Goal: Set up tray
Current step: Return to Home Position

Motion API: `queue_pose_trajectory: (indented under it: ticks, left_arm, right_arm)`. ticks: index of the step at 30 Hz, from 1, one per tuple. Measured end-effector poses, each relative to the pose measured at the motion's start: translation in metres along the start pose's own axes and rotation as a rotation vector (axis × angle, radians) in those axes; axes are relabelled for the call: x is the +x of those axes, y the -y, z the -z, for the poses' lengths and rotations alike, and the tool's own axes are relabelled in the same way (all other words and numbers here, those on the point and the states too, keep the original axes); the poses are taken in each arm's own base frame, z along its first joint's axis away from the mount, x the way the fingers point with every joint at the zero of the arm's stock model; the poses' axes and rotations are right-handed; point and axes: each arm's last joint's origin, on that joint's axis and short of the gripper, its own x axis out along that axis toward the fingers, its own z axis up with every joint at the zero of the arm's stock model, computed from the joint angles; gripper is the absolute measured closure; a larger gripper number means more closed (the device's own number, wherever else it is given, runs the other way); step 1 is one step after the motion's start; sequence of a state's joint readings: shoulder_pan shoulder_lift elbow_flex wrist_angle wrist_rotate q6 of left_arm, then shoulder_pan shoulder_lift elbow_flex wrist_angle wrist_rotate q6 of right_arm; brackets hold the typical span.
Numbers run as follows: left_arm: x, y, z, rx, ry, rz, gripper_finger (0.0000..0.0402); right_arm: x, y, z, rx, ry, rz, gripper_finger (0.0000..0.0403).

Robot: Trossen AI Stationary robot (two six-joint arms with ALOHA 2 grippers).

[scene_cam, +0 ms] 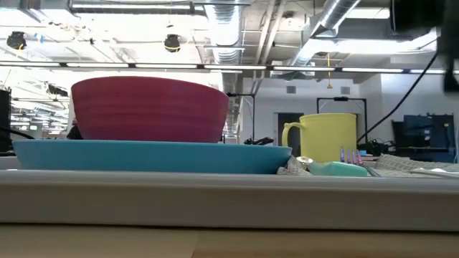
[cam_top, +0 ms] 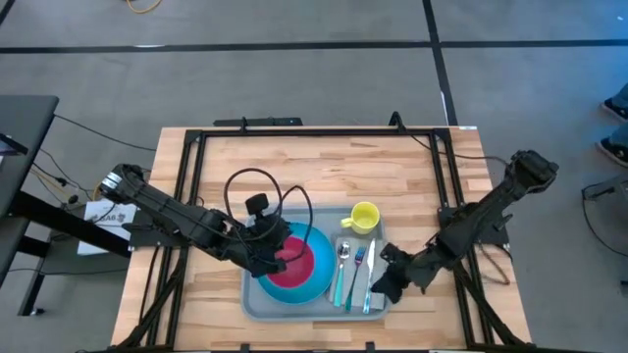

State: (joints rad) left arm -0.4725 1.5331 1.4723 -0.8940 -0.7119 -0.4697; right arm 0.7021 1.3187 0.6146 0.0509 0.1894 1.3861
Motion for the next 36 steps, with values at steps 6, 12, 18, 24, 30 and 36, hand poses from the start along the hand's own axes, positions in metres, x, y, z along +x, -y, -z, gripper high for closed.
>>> queue_pose_trajectory:
  ticks: [6, 12, 18, 24, 30, 36]
  left_arm:
    - [-0.027, -0.030, 0.009, 0.023, -0.044, -0.074, 0.0322]
    - [-0.076, -0.082, 0.027, 0.058, -0.036, -0.203, 0.0322]
    - [-0.099, -0.112, 0.064, -0.015, -0.045, -0.185, 0.0322]
    - [-0.079, -0.104, 0.124, -0.020, 0.101, -0.015, 0.0322]
    - [-0.049, -0.082, 0.161, 0.031, 0.432, 0.235, 0.0322]
    - [-0.042, -0.095, 0.174, 0.084, 0.780, 0.337, 0.0322]
  right_arm:
    - [-0.055, -0.021, -0.016, -0.350, 0.069, -0.073, 0.0330]
    - [-0.112, -0.012, -0.031, -0.588, 0.238, 0.056, 0.0344]
    - [-0.141, 0.009, -0.033, -0.843, 0.245, 0.199, 0.0352]
    - [-0.135, 0.028, -0.029, -0.954, 0.312, 0.304, 0.0359]
    - [-0.119, 0.028, -0.022, -1.196, 0.316, 0.129, 0.0363]
    - [-0.140, 0.027, -0.028, -1.308, 0.388, 0.049, 0.0363]
